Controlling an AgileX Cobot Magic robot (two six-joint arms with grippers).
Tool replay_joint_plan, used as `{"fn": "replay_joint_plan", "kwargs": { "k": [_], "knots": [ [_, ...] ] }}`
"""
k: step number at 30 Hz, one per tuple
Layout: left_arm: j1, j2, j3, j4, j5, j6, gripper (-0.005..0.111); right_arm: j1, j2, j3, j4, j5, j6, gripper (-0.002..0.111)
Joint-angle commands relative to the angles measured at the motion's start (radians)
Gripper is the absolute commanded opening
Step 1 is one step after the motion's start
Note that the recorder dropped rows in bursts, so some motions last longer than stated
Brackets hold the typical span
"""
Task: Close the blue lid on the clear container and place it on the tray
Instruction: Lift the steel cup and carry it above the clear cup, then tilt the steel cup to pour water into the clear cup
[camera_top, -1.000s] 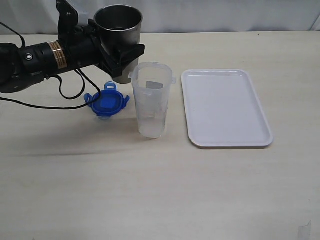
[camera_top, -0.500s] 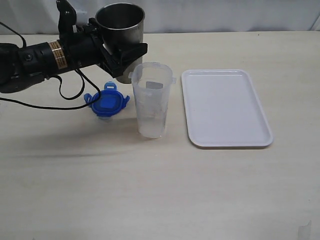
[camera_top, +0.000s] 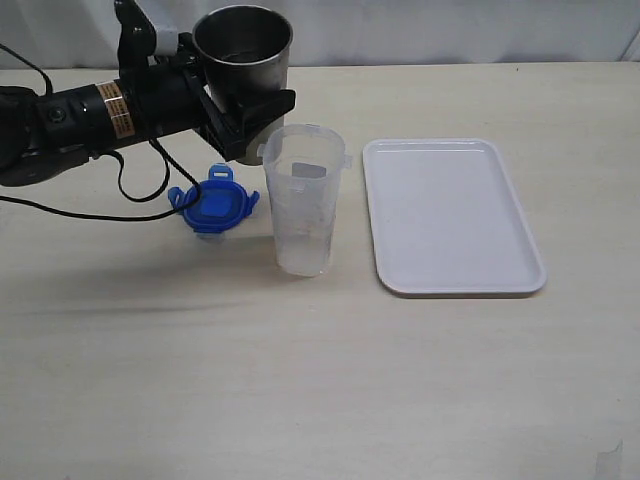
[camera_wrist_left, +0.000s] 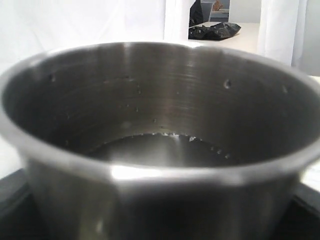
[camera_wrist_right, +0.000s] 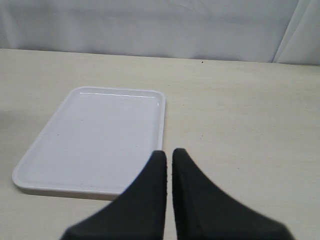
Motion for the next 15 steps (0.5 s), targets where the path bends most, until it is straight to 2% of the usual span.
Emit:
{"fn": "replay_joint_plan", "kwargs": {
  "k": [1, 15],
  "knots": [
    [-0.001, -0.019, -0.013, -0.008, -0.071, 0.038, 0.0, -0.003, -0.004, 0.003, 0.003, 0.002, 0.001, 0.004],
    [-0.001, -0.019, -0.013, -0.003, -0.04, 0.179, 0.0, -0.003, -0.004, 0.003, 0.003, 0.002, 0.001, 0.004]
  ]
}}
